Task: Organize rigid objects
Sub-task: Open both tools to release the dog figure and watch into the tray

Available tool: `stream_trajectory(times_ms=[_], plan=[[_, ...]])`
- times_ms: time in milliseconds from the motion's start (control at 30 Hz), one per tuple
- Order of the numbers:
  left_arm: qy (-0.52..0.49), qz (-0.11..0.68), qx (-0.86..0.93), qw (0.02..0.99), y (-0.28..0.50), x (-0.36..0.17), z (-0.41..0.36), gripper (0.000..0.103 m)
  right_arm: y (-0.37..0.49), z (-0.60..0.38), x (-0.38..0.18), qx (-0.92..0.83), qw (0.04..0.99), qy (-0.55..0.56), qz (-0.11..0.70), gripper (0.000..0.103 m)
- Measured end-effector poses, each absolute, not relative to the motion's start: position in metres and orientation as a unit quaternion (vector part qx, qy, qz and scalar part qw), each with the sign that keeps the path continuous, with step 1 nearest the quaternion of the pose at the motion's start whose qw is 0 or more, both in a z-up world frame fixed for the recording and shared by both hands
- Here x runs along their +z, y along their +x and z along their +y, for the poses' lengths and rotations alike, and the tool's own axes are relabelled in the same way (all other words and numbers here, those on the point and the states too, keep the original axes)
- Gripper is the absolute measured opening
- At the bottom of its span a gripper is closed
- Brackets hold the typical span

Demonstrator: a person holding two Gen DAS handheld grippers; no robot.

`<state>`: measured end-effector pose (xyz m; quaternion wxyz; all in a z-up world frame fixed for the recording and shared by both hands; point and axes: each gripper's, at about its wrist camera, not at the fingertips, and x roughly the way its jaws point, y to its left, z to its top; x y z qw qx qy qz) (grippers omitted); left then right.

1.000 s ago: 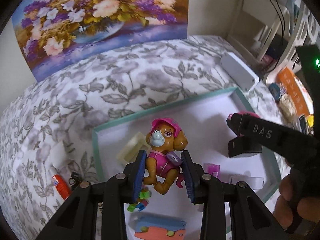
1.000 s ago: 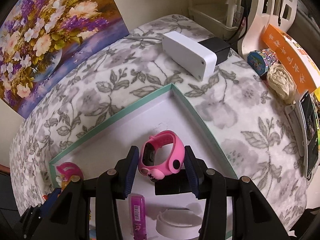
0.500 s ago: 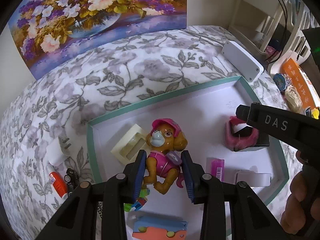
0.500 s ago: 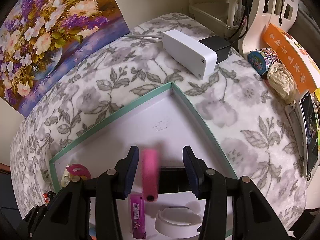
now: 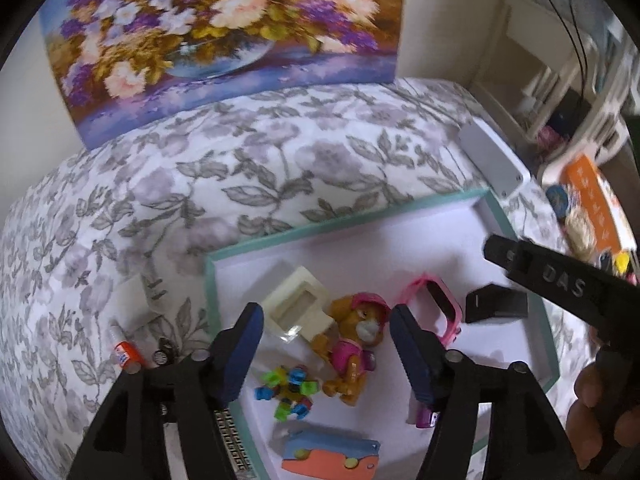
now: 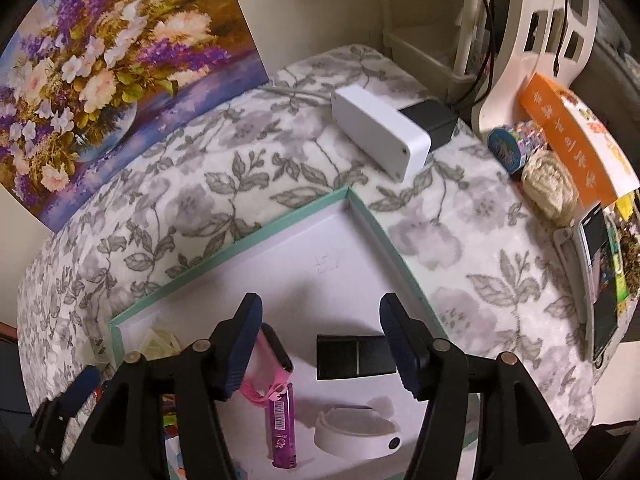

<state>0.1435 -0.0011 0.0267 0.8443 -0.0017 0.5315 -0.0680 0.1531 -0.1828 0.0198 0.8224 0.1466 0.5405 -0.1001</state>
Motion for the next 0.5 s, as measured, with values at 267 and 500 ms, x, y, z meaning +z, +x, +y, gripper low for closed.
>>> stream_trajectory(times_ms=[267,500], plan=[[-0.032,0.515,-0.007,0.857,0.151,0.042,0.048,0.103,0.153,-0.175,0.028,-0.097,0.832,0.131,0.531,0.079],[-0.074,0.529,0.032,0.845,0.157,0.036,0.088,0.103,0.154,-0.158,0.023,-0.096,0.828,0.118,0.539,0.087]])
